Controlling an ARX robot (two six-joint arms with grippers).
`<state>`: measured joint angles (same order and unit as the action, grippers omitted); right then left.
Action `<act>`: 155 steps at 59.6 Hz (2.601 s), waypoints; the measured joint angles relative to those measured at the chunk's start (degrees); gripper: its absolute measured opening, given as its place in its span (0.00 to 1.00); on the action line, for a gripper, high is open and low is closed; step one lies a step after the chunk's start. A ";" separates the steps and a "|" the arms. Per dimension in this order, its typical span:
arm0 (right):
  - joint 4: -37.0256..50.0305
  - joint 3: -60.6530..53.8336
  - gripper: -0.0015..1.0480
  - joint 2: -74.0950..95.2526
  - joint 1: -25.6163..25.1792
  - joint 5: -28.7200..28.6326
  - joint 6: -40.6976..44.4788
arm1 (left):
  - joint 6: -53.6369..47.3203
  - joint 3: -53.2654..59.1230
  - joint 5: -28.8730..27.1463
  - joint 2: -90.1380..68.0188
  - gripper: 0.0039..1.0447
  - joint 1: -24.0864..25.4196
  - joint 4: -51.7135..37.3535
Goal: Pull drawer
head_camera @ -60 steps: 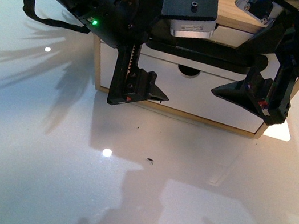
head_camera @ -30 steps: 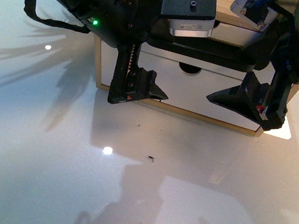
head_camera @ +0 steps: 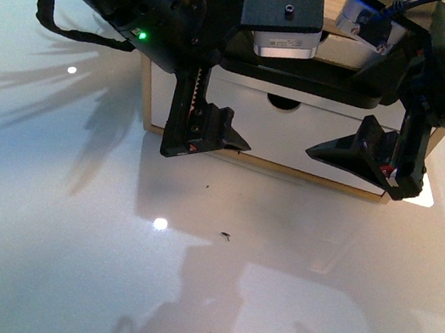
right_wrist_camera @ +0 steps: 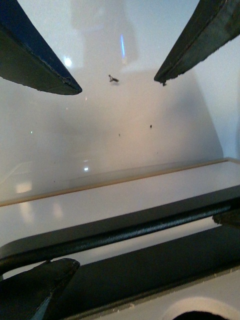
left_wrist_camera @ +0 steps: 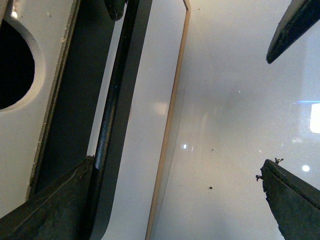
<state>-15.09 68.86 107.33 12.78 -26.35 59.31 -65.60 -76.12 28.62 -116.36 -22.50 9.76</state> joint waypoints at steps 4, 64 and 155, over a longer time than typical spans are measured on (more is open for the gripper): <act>-1.44 0.00 0.91 -0.22 -0.02 -0.55 0.59 | -0.83 0.26 0.24 0.28 0.93 -0.04 0.83; -1.70 -17.40 0.91 -14.71 4.04 -2.58 3.17 | -9.27 18.67 2.03 16.35 0.93 -0.39 5.75; 30.21 -60.85 0.60 -83.87 -31.26 8.76 -59.71 | 66.69 72.19 -34.07 85.44 0.65 16.65 -36.54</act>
<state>15.11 8.01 23.46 -18.48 -17.58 -0.40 1.08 -3.92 -5.45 -30.92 -5.85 -26.79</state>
